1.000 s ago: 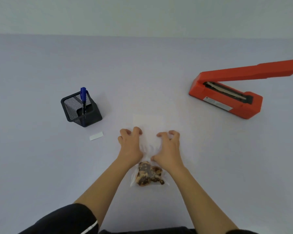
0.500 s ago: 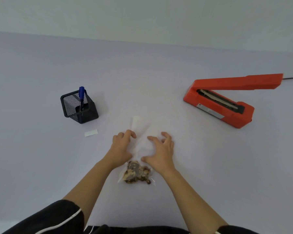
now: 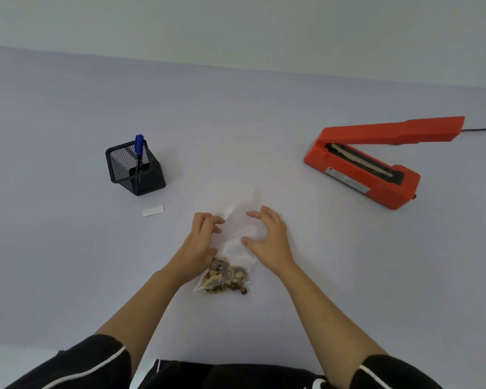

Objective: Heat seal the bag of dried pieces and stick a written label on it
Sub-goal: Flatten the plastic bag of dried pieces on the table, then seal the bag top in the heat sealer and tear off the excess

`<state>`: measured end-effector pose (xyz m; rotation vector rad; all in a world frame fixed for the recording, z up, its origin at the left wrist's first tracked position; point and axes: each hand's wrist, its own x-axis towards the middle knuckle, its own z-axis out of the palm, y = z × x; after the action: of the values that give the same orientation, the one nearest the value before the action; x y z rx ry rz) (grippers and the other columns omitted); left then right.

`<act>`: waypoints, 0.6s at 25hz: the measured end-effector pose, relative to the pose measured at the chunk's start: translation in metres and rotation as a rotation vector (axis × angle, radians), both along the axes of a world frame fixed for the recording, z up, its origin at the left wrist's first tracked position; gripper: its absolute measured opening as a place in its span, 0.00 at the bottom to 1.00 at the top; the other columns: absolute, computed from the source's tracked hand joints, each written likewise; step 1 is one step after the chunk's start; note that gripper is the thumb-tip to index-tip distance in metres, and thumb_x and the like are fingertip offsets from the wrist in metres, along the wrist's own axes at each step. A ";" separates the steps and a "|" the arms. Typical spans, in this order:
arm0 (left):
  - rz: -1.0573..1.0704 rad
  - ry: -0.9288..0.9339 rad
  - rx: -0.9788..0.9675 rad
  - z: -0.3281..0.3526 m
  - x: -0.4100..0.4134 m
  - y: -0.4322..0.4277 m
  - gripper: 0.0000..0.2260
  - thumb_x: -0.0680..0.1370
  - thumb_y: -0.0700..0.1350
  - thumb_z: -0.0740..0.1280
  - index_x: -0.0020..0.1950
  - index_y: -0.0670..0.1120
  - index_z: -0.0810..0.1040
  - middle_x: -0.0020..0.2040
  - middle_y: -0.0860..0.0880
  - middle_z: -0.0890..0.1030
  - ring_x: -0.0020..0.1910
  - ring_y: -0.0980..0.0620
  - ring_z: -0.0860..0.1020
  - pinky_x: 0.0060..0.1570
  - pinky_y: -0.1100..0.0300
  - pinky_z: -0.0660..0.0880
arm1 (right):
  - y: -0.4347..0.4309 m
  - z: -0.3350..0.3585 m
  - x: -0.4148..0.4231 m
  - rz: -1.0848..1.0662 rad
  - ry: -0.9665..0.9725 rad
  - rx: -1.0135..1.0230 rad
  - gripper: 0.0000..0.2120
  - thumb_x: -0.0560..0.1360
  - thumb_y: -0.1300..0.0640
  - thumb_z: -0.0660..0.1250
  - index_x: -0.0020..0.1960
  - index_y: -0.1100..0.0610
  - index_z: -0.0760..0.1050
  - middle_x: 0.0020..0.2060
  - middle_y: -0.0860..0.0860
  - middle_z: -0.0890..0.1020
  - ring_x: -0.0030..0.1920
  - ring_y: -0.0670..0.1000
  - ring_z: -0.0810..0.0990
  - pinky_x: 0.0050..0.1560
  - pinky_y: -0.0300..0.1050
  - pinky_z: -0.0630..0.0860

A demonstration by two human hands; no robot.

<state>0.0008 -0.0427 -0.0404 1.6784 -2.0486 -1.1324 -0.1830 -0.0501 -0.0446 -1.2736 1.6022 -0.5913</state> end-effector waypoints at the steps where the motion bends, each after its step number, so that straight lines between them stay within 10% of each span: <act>1: 0.017 -0.010 -0.017 -0.001 0.001 0.002 0.25 0.71 0.30 0.67 0.65 0.44 0.65 0.58 0.54 0.59 0.56 0.57 0.69 0.58 0.71 0.66 | -0.002 0.001 -0.002 -0.049 -0.057 -0.011 0.20 0.69 0.63 0.71 0.57 0.48 0.75 0.61 0.46 0.72 0.63 0.45 0.68 0.66 0.41 0.65; 5: 0.106 0.069 0.008 0.002 -0.003 0.003 0.25 0.72 0.32 0.68 0.66 0.45 0.65 0.59 0.54 0.60 0.55 0.56 0.72 0.57 0.67 0.72 | -0.004 0.009 -0.009 -0.162 -0.191 -0.015 0.11 0.72 0.67 0.67 0.49 0.52 0.77 0.46 0.45 0.80 0.48 0.47 0.79 0.50 0.33 0.76; 9: 0.279 0.291 0.178 0.016 -0.024 -0.009 0.22 0.75 0.38 0.68 0.63 0.51 0.62 0.53 0.51 0.74 0.46 0.55 0.80 0.43 0.67 0.77 | 0.006 0.014 -0.032 -0.235 -0.275 -0.019 0.14 0.72 0.65 0.68 0.47 0.46 0.77 0.46 0.44 0.81 0.48 0.49 0.82 0.50 0.40 0.78; 15: 0.278 0.438 0.334 0.027 -0.078 -0.038 0.19 0.75 0.41 0.70 0.61 0.49 0.65 0.44 0.45 0.85 0.45 0.53 0.83 0.49 0.62 0.78 | 0.020 0.025 -0.096 -0.370 -0.334 -0.047 0.13 0.71 0.64 0.71 0.47 0.46 0.78 0.47 0.45 0.82 0.45 0.48 0.82 0.45 0.33 0.76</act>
<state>-0.0771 -0.0804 -0.0135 1.6033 -1.3745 -1.6303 -0.2788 -0.0302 -0.0197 -0.8563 1.5518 -1.0198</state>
